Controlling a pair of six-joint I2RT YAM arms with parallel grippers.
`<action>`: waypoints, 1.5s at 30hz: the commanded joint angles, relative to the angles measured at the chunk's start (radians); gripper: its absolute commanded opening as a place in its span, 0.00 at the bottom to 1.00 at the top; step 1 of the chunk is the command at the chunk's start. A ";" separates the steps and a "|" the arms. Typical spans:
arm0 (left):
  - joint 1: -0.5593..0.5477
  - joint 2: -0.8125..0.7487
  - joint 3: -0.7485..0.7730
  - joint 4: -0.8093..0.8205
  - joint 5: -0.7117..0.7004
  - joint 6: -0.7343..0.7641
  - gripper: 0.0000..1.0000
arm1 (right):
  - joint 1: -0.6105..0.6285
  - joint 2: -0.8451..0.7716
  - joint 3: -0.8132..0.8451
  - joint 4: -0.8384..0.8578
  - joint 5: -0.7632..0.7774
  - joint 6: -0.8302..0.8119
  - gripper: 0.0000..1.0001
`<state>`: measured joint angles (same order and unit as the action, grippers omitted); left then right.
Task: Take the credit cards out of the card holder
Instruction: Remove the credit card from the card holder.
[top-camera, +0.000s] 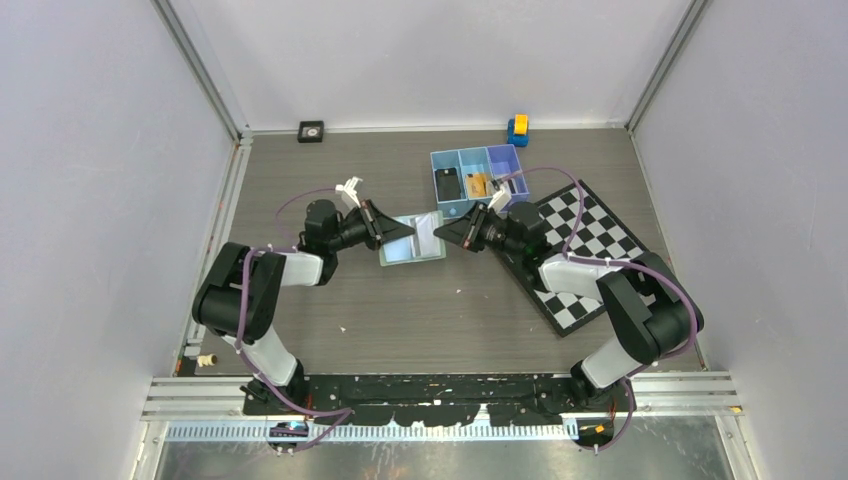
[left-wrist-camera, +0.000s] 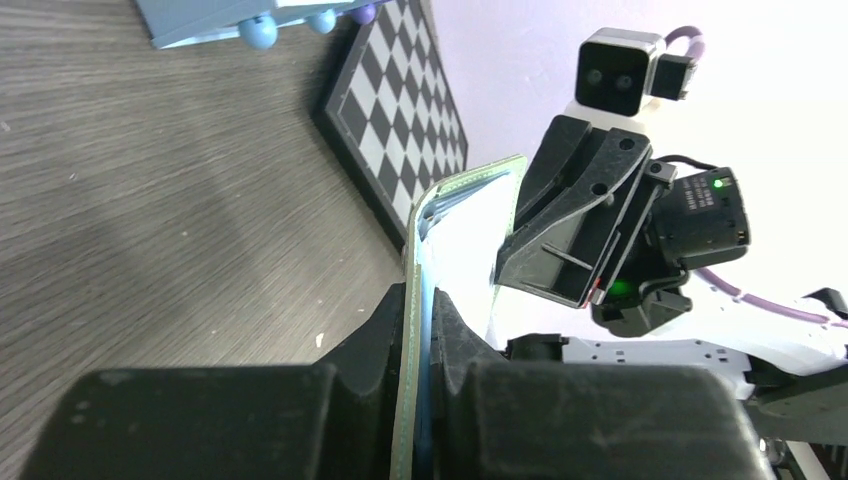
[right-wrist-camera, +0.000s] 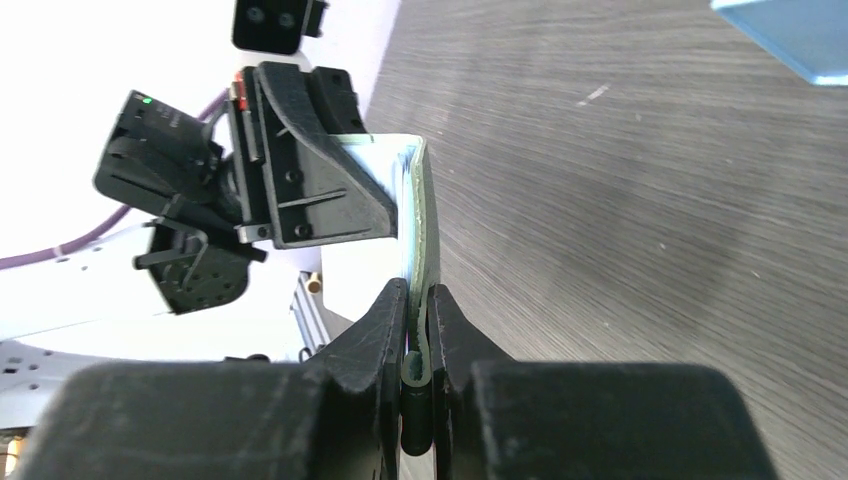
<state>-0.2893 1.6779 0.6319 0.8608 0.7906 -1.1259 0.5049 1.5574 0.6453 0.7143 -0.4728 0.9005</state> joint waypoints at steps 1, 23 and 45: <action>-0.027 0.001 0.010 0.239 0.110 -0.109 0.00 | 0.032 -0.001 0.004 0.186 -0.128 0.067 0.01; -0.031 -0.125 0.001 -0.037 0.026 0.074 0.55 | 0.053 0.018 0.049 0.090 -0.130 0.022 0.00; -0.077 -0.215 0.066 -0.434 -0.125 0.289 0.46 | 0.145 -0.063 0.084 -0.118 -0.014 -0.162 0.00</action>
<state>-0.3450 1.5066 0.6342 0.4870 0.6945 -0.8925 0.6189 1.5551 0.6994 0.5869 -0.4843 0.7612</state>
